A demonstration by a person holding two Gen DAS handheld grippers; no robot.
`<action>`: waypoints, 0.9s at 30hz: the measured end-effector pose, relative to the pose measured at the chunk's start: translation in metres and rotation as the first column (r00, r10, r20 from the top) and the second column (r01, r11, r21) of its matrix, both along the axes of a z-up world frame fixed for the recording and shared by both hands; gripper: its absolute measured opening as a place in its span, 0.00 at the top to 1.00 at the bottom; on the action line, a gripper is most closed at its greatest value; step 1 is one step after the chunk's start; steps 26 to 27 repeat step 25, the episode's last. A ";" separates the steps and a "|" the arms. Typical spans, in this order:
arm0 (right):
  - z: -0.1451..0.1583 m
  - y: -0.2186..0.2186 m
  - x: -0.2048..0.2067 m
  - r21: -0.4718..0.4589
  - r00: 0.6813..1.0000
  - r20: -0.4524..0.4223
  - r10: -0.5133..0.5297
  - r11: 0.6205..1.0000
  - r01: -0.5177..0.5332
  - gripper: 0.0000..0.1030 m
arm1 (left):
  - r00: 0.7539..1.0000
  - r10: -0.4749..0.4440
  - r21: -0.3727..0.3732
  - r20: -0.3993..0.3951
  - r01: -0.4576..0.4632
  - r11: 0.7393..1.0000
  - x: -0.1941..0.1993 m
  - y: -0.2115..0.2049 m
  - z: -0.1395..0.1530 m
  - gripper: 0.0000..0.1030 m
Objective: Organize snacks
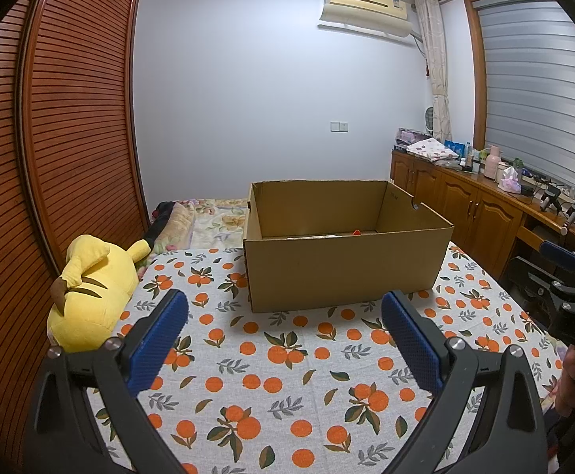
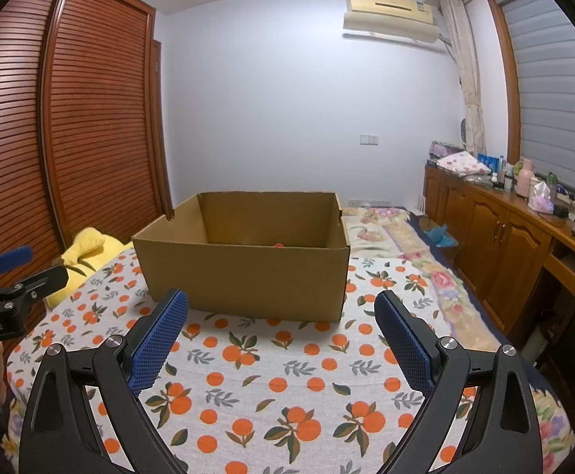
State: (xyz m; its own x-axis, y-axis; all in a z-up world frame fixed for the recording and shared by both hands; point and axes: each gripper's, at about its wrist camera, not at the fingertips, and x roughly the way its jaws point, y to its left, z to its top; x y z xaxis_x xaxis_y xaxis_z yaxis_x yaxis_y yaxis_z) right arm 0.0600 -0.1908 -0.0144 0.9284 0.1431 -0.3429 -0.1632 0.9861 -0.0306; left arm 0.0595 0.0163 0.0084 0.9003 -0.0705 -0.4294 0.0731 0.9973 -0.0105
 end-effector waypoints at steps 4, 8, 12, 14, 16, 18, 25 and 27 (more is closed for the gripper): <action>0.000 0.000 0.000 0.001 1.000 0.000 0.000 1.000 0.000 0.06 | 1.000 0.000 0.001 0.001 0.000 1.000 0.000 0.000 0.000 0.03; 0.000 0.000 0.000 0.002 1.000 0.000 0.000 1.000 0.000 0.05 | 1.000 0.001 0.000 0.003 -0.001 1.000 0.000 0.001 0.001 0.03; 0.000 0.000 0.000 0.001 1.000 0.000 0.000 1.000 0.000 0.05 | 1.000 0.001 0.001 0.003 -0.001 1.000 -0.001 0.001 0.001 0.03; 0.000 0.000 0.000 0.001 1.000 0.000 0.000 1.000 0.000 0.05 | 1.000 0.002 0.002 0.003 -0.002 1.000 -0.001 0.001 0.001 0.03; 0.000 0.000 0.000 0.001 1.000 0.000 0.000 1.000 0.000 0.06 | 1.000 0.001 0.001 0.003 -0.001 1.000 -0.001 0.001 0.001 0.03; 0.000 0.000 0.000 0.002 1.000 0.000 -0.001 1.000 0.001 0.06 | 1.000 0.002 0.001 0.004 -0.002 1.000 -0.001 0.001 0.001 0.03; 0.000 0.000 0.000 0.002 1.000 -0.001 -0.001 1.000 0.001 0.06 | 1.000 0.000 0.002 0.003 0.000 1.000 -0.001 0.001 0.001 0.03; 0.000 0.000 0.000 0.002 1.000 -0.001 -0.001 1.000 0.001 0.06 | 1.000 0.000 0.002 0.003 0.000 1.000 -0.001 0.001 0.001 0.03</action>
